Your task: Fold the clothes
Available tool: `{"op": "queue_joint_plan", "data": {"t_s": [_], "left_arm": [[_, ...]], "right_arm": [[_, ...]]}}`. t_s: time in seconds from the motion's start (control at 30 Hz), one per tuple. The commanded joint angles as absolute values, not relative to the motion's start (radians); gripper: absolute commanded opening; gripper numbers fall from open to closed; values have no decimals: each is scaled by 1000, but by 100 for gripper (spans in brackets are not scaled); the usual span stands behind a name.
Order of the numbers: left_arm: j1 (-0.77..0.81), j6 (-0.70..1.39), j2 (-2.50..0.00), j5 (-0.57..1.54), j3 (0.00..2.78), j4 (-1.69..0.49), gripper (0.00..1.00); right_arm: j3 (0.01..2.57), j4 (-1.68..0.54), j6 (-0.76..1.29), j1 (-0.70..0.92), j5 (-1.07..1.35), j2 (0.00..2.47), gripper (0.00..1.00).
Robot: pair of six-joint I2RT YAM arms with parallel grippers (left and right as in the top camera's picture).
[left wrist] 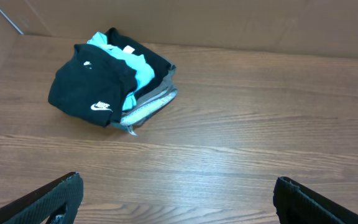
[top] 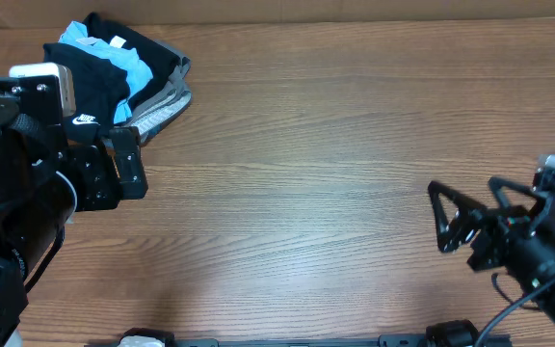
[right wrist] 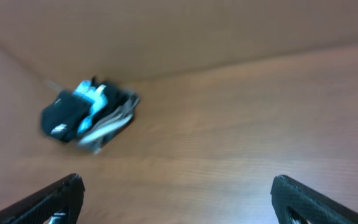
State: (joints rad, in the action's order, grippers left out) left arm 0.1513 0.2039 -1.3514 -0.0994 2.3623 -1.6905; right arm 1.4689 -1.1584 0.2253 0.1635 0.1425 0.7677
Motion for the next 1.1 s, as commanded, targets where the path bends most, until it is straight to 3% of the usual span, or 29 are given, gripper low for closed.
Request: {"op": "queue_joint_plan", "data": {"t_s": [0.0, 0.1, 0.3, 0.6, 0.83, 1.07], "left_arm": [[158, 217, -1356, -111, 2358, -1689, 100], [158, 217, -1357, -111, 2358, -1689, 100], [158, 217, -1360, -111, 2358, -1689, 100], [158, 217, -1361, -111, 2358, -1689, 100], [158, 217, -1361, -111, 2358, -1689, 100], [158, 217, -1361, -111, 2358, -1689, 100]], "right_arm": [[1386, -1059, 74, 162, 28, 754, 100], [1242, -889, -26, 162, 63, 698, 100], [822, -584, -27, 162, 122, 507, 100], [315, -381, -27, 162, 141, 170, 100], [94, -195, -27, 162, 141, 0, 100], [8, -61, -27, 162, 151, 3, 100]]}}
